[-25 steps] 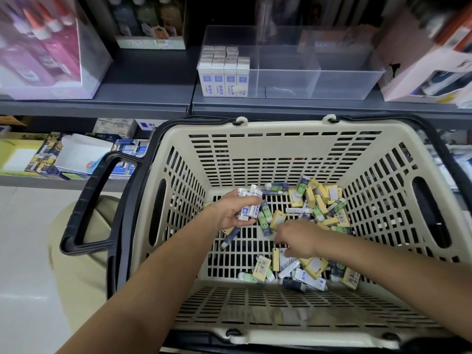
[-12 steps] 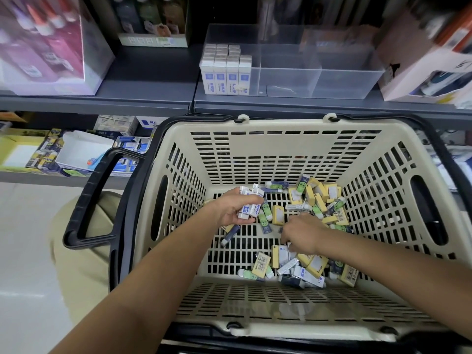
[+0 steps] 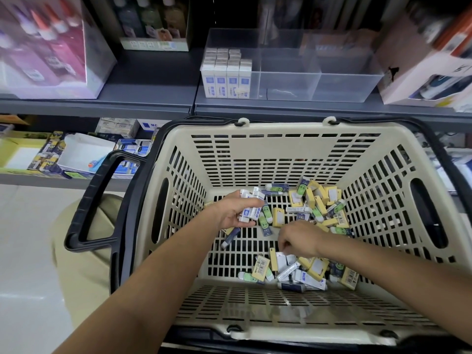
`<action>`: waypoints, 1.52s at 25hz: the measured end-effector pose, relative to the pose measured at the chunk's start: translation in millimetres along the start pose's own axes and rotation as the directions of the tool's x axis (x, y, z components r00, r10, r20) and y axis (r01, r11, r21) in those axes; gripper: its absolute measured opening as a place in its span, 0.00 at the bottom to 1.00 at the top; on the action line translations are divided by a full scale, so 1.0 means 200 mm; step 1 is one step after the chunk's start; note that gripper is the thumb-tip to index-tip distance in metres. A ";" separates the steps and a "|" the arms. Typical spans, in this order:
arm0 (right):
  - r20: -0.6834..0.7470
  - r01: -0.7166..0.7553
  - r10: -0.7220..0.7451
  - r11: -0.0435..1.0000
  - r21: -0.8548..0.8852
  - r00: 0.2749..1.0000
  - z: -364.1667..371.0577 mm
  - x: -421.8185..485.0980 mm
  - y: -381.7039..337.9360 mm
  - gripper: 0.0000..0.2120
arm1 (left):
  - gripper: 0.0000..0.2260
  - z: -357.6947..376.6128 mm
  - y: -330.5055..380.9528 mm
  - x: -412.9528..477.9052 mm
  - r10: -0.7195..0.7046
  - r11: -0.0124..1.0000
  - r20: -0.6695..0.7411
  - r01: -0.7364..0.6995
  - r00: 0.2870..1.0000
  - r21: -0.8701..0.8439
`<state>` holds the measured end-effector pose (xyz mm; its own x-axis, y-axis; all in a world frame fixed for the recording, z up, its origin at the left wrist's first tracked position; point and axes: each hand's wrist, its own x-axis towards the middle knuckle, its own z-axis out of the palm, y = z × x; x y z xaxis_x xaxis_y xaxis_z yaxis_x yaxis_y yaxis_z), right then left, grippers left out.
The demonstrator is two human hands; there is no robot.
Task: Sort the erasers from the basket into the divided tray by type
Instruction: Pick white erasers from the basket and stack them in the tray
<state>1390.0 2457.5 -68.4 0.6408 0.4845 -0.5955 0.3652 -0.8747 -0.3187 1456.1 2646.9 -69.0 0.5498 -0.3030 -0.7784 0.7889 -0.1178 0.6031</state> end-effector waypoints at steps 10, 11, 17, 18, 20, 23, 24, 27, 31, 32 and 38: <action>0.132 -0.078 0.064 0.992 0.100 0.989 -0.03 0.03 -0.01 0.13 | 0.16 0.00 0.00 0.00 -0.011 1.000 0.002 0.011 1.000 -0.003; 0.157 -0.082 0.073 0.995 0.054 0.985 -0.03 0.03 -0.02 0.14 | 0.16 0.00 0.00 0.00 -0.013 1.000 -0.002 0.013 1.000 -0.002; 0.184 -0.071 0.063 0.997 0.036 0.981 -0.04 0.02 -0.04 0.09 | 0.16 0.01 0.00 -0.01 -0.020 1.000 -0.012 0.020 1.000 0.007; 0.159 -0.072 0.062 0.995 0.062 0.985 -0.05 0.01 -0.04 0.09 | 0.16 0.01 0.00 -0.01 -0.019 1.000 -0.004 0.019 1.000 0.008; 0.089 -0.092 0.082 0.989 0.114 0.993 -0.10 0.00 -0.02 0.08 | 0.17 0.00 0.00 -0.02 -0.018 1.000 0.008 0.018 1.000 0.007; -0.040 -0.164 0.183 0.943 0.289 0.982 -0.20 0.00 0.01 0.04 | 0.19 -0.01 0.01 -0.03 -0.009 1.000 0.005 0.009 1.000 -0.011; -0.084 -0.193 0.243 0.901 0.388 0.966 -0.24 0.00 0.01 0.02 | 0.20 -0.01 0.01 -0.03 -0.005 1.000 -0.004 0.005 1.000 -0.029; -0.222 -0.174 0.448 0.686 0.707 0.866 -0.30 0.01 0.02 0.03 | 0.21 -0.02 0.03 -0.03 0.015 0.993 -0.030 -0.018 0.999 -0.115; -0.183 -0.006 0.646 0.279 0.960 0.742 -0.29 0.02 -0.04 0.09 | 0.19 0.02 0.05 -0.05 0.044 0.958 -0.004 -0.043 0.999 -0.283; -0.167 0.034 0.671 0.206 0.978 0.722 -0.29 0.02 -0.06 0.10 | 0.19 0.04 0.05 -0.05 0.055 0.943 0.006 -0.049 0.998 -0.330; -0.149 0.254 0.738 -0.031 0.967 0.659 -0.27 0.04 -0.17 0.09 | 0.21 0.15 0.09 -0.08 0.185 0.872 0.094 -0.119 0.978 -0.476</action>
<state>1419.0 2491.4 -21.8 0.7919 -0.3241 -0.5176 -0.5018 0.1375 -0.8540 1452.7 2621.9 -40.3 0.6578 -0.4074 -0.6335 0.7528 0.3832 0.5352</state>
